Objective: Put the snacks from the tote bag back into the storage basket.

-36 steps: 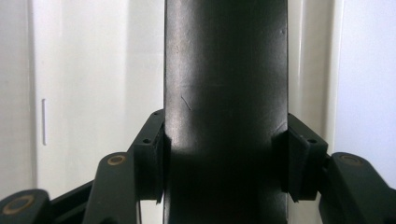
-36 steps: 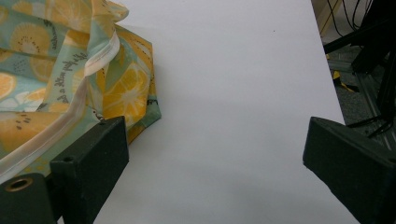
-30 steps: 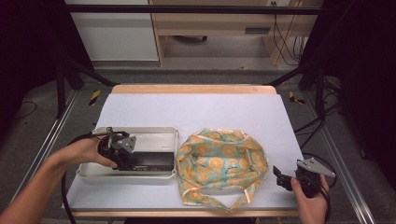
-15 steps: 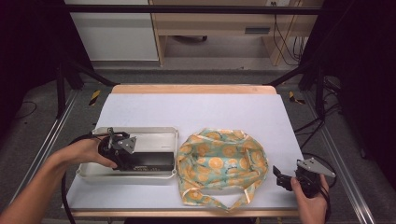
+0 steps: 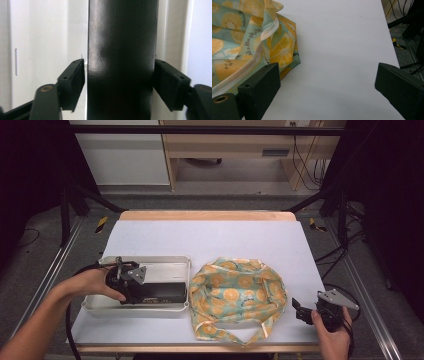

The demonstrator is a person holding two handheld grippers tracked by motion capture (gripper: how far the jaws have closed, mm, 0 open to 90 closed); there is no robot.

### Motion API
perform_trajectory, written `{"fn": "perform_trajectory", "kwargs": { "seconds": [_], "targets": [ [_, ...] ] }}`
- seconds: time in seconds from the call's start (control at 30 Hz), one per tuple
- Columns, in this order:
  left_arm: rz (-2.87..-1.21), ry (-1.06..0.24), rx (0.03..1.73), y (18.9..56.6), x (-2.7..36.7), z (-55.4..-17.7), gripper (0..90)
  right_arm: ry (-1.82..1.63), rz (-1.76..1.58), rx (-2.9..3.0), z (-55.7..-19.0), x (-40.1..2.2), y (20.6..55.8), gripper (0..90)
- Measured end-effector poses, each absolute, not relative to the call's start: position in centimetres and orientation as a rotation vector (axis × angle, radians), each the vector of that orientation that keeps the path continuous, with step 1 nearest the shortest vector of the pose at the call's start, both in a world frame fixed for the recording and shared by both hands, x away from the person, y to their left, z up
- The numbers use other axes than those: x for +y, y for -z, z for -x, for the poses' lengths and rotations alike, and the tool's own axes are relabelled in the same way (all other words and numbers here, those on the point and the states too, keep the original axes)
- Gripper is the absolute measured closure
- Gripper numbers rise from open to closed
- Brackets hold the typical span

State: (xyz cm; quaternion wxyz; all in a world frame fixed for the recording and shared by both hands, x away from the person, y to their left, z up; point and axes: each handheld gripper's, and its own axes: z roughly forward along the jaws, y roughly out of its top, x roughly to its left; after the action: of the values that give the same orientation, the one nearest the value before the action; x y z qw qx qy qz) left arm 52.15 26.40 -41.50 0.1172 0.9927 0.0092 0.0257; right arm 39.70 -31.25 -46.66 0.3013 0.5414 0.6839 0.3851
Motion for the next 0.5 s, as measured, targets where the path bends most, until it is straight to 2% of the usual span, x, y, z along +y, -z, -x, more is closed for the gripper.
{"fn": "perform_trajectory", "kwargs": {
  "seconds": [0.37,0.5],
  "targets": [
    [-2.872,-0.110,0.109,40.1,26.0,-51.7,10.0,-1.029,-1.436,1.817,-39.7,-31.2,46.6,6.8],
    [-2.862,-0.124,0.133,39.7,25.8,-51.5,8.8,-1.028,-1.435,1.816,-39.7,-31.2,46.6,6.8]
  ]
}}
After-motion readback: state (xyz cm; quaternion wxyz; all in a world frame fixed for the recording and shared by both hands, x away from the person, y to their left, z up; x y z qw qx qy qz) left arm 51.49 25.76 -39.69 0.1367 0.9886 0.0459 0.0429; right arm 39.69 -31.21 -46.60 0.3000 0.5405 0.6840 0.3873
